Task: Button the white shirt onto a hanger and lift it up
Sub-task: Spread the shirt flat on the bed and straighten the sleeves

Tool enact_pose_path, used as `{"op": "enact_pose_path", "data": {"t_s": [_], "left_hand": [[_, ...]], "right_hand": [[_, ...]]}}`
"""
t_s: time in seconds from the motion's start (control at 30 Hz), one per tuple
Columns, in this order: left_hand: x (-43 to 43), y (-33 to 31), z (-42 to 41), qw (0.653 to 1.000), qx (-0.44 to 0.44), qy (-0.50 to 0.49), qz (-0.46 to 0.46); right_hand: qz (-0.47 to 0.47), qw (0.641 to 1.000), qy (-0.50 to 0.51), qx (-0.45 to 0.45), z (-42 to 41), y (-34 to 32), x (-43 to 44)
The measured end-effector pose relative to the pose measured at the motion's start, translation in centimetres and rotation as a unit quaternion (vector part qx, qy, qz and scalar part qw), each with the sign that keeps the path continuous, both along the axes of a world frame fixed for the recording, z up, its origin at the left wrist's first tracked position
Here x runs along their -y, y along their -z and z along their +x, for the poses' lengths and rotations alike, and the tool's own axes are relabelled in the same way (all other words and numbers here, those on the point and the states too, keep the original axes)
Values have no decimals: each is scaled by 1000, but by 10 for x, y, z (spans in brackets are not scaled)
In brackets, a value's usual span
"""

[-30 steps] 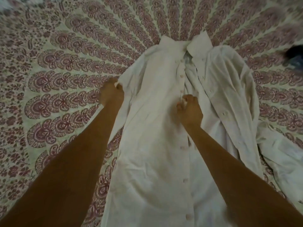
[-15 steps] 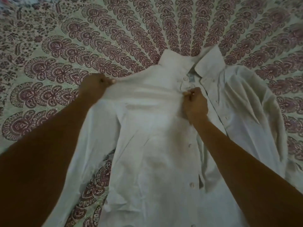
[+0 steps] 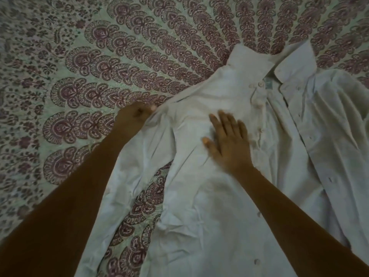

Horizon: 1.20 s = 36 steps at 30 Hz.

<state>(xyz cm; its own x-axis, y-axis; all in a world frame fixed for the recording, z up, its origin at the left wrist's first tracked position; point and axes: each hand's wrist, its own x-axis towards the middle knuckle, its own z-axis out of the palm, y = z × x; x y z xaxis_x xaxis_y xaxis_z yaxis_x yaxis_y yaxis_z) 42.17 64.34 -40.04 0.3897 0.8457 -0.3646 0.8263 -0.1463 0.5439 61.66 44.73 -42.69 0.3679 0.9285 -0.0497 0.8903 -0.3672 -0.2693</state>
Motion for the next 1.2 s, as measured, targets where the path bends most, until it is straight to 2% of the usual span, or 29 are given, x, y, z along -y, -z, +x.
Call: {"op": "enact_pose_path", "data": {"t_s": [0.1,0.17,0.23,0.3,0.43,0.57,0.7,0.83,0.97,1.07,1.2], "left_hand": [[-4,-5,-21,994,-66,50,-65],[-17,-10,-25,994,-89,49,-27],[-30,-20,-23,995,-80,-31,41],[-34,-28,-19,990,-84,-76,84],[-5,-25,-26,981,-154,-27,116],[48,-17,-78,984,-132,-67,96],[97,-12,-142,980,-147,-120,56],[117,-14,-182,984,-127,-126,15],[91,-26,-216,974,-116,-181,63],[77,-27,-241,977,-151,-140,51],[101,-20,-254,981,-142,-129,-2]], "right_hand": [[-82,995,56,-4,0,3,11],[-120,991,53,-3,3,-2,10],[-148,988,43,-7,4,-9,7],[-148,988,48,-4,-1,-15,6],[-113,991,69,-19,-30,-21,17],[-70,997,-13,-13,-87,-15,49],[-90,993,-79,-17,-149,-9,88],[-104,993,-47,5,-178,-8,105],[-109,993,-47,19,-174,-7,105],[-106,993,-52,22,-175,-7,105],[-97,995,-24,19,-184,-4,105]]}}
